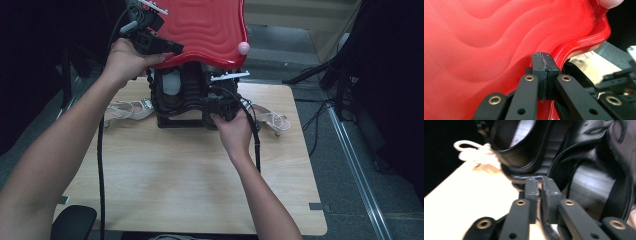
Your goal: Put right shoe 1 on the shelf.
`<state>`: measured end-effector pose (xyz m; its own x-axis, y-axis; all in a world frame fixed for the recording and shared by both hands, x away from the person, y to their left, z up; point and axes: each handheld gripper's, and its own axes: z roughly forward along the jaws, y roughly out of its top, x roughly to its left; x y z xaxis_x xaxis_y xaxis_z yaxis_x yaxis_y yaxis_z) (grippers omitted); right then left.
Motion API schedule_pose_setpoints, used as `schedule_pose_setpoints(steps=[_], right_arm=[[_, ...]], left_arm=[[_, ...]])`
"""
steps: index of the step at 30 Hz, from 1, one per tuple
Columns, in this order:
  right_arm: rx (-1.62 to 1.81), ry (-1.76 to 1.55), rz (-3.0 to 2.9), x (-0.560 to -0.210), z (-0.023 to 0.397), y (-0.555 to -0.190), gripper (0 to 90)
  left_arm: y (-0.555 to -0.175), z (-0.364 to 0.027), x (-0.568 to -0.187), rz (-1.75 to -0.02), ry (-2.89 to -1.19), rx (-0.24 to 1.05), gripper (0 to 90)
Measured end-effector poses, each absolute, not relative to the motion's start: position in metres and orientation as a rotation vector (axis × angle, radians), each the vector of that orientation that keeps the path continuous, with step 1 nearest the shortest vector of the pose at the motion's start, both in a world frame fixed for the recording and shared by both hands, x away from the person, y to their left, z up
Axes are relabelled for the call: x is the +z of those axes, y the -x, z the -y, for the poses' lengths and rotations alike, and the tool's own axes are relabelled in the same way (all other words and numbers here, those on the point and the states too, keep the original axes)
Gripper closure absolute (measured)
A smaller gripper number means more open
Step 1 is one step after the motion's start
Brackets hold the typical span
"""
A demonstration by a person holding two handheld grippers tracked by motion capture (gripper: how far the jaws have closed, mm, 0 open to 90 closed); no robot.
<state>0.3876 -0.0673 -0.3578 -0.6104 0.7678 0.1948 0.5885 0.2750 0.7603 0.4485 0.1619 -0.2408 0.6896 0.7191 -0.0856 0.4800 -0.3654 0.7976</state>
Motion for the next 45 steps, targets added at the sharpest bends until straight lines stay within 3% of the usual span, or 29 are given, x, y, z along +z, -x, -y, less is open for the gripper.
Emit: schedule_pose_setpoints(steps=[14,24,45], right_arm=[[1.253,-1.168,-2.437,-0.384,0.082,-0.350,90.0],[1.243,-1.206,-2.419,-0.407,0.091,-0.357,90.0],[1.187,-1.215,-2.399,-0.399,0.075,-0.382,90.0]], left_arm=[[-0.448,-0.162,-0.242,-0.912,-2.031,0.360,90.0],[-0.447,-0.162,-0.242,-0.897,-2.040,0.374,90.0],[-0.448,-0.162,-0.241,-0.903,-2.038,0.361,90.0]])
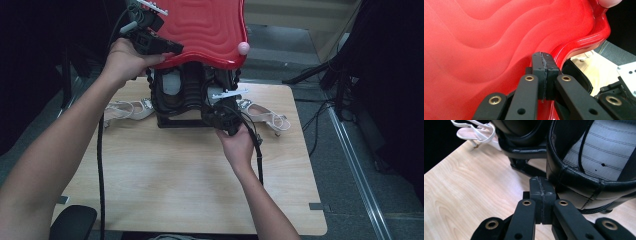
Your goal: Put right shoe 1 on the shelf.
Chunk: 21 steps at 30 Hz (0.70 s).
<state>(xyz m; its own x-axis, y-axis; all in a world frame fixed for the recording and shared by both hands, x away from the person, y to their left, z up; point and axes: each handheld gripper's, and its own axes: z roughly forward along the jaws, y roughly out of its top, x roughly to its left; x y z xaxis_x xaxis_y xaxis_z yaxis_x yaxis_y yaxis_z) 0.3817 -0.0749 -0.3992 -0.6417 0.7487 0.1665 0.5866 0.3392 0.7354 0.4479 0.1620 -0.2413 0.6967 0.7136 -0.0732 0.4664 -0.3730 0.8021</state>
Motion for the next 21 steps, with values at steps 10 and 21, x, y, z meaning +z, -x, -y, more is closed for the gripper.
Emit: schedule_pose_setpoints(steps=[10,21], right_arm=[[1.245,-1.270,-2.323,-0.394,0.073,-0.405,90.0],[1.210,-1.295,-2.270,-0.391,0.065,-0.425,90.0]], left_arm=[[-0.448,-0.162,-0.241,-0.902,-2.041,0.363,90.0],[-0.448,-0.162,-0.241,-0.898,-2.041,0.364,90.0]])
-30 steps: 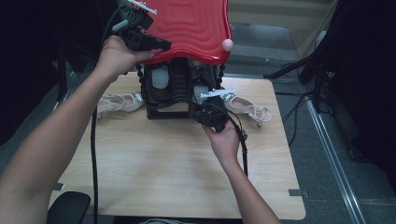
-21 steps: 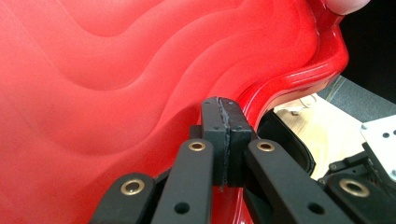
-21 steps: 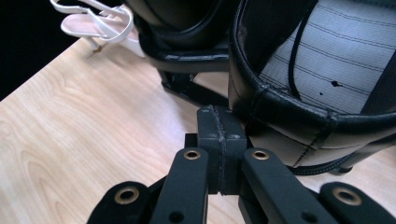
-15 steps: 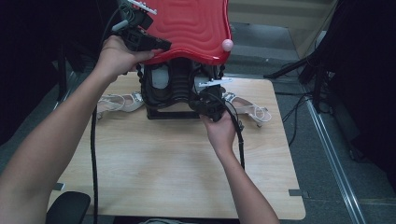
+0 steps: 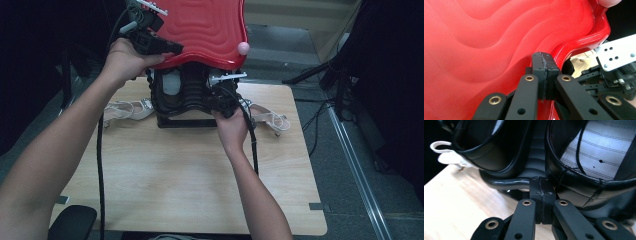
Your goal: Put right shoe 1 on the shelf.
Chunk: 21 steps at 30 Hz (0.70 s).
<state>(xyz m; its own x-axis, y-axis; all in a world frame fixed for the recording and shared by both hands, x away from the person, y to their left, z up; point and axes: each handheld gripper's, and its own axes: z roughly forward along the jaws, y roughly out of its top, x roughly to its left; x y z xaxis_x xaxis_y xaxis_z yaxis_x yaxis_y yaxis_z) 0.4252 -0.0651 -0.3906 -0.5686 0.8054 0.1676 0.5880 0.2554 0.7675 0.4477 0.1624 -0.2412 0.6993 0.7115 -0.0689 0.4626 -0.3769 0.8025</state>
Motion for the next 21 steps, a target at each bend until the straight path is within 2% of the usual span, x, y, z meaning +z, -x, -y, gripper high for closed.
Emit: schedule_pose_setpoints(steps=[7,17,21], right_arm=[[1.201,-1.321,-2.281,-0.400,0.068,-0.430,90.0],[1.285,-1.262,-2.316,-0.398,0.087,-0.403,89.7],[1.307,-1.257,-2.354,-0.399,0.097,-0.392,84.8]], left_arm=[[-0.448,-0.162,-0.241,-0.901,-2.041,0.363,90.0],[-0.448,-0.159,-0.238,-0.923,-2.058,0.380,90.0],[-0.447,-0.162,-0.235,-0.946,-2.014,0.336,83.8]])
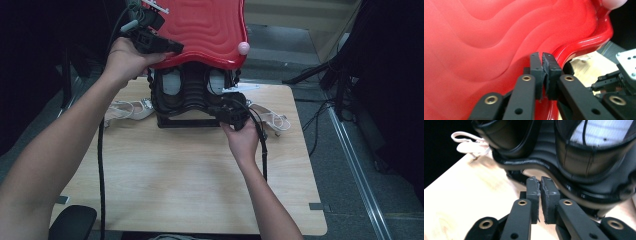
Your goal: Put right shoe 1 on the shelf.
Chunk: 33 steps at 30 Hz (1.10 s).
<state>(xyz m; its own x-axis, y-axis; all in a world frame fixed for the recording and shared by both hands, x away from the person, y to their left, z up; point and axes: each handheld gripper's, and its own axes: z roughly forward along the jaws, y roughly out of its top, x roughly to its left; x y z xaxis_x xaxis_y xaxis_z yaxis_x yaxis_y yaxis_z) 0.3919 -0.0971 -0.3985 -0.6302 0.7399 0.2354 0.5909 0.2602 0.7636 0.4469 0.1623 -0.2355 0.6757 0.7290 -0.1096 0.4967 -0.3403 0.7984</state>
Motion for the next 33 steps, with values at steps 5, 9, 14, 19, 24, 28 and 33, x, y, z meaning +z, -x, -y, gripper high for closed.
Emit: schedule_pose_setpoints(steps=[5,9,14,19,24,28,33], right_arm=[[1.310,-1.229,-2.386,-0.401,0.104,-0.379,79.7],[1.319,-1.209,-2.401,-0.404,0.109,-0.372,72.7],[1.362,-1.146,-2.414,-0.409,0.116,-0.364,66.1],[1.365,-1.146,-2.414,-0.415,0.122,-0.355,62.9],[1.373,-1.136,-2.435,-0.421,0.130,-0.348,60.4],[1.381,-1.101,-2.432,-0.421,0.134,-0.342,58.5],[1.383,-1.104,-2.446,-0.427,0.141,-0.336,57.2]], left_arm=[[-0.437,-0.164,-0.229,-0.927,-2.034,0.302,74.2],[-0.426,-0.167,-0.225,-0.931,-2.028,0.294,65.9],[-0.413,-0.174,-0.226,-0.925,-2.037,0.266,60.9],[-0.399,-0.182,-0.233,-0.923,-2.039,0.255,57.8],[-0.387,-0.191,-0.243,-0.928,-2.047,0.240,55.7],[-0.378,-0.197,-0.251,-0.935,-2.055,0.241,54.7],[-0.368,-0.204,-0.262,-0.939,-2.057,0.235,53.9]])
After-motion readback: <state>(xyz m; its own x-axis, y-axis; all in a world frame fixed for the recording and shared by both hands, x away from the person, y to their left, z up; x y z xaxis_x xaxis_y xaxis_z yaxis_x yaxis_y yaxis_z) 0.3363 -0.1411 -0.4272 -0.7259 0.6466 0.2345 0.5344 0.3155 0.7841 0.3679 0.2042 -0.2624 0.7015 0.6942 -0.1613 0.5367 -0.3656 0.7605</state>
